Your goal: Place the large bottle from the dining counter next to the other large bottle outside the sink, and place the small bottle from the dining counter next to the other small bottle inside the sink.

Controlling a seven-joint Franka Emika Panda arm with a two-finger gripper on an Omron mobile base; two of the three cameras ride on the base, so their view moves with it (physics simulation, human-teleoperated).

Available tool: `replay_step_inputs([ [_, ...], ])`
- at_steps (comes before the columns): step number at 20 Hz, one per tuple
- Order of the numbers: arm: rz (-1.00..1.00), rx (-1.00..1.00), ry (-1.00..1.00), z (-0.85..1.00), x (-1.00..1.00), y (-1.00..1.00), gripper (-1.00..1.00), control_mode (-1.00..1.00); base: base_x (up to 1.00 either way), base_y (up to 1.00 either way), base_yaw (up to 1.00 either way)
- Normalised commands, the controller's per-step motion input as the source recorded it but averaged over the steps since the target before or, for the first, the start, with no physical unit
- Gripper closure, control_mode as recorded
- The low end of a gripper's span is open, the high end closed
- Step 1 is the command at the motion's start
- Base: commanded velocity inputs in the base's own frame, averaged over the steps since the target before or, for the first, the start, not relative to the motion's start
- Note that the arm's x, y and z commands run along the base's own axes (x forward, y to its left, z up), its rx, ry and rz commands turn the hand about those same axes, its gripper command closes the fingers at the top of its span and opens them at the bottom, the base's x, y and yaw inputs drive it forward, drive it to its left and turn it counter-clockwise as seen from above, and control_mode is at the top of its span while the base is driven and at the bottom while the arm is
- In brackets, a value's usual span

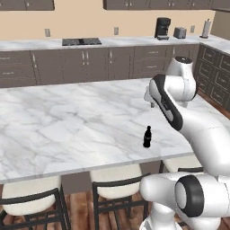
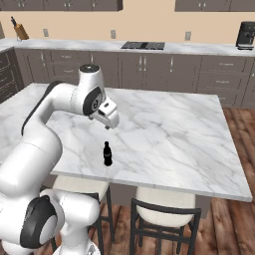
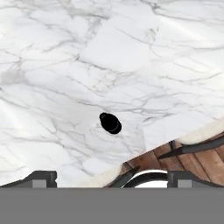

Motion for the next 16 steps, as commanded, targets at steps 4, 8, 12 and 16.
replay_step_inputs([
  [4,0.33,0.0,-0.08,0.0,-0.32,0.0,-1.0,-1.0,0.0,0.0,0.0],
  [8,0.35,-0.06,-0.16,0.0,-0.33,0.03,-1.0,-1.0,0.0,0.0,0.0],
  [12,0.25,-0.14,-0.15,0.0,-0.12,0.0,-1.0,-1.0,0.0,0.0,0.0],
  [16,0.05,-0.12,0.07,0.0,-0.06,0.08,-1.0,-1.0,0.0,0.0,0.0],
])
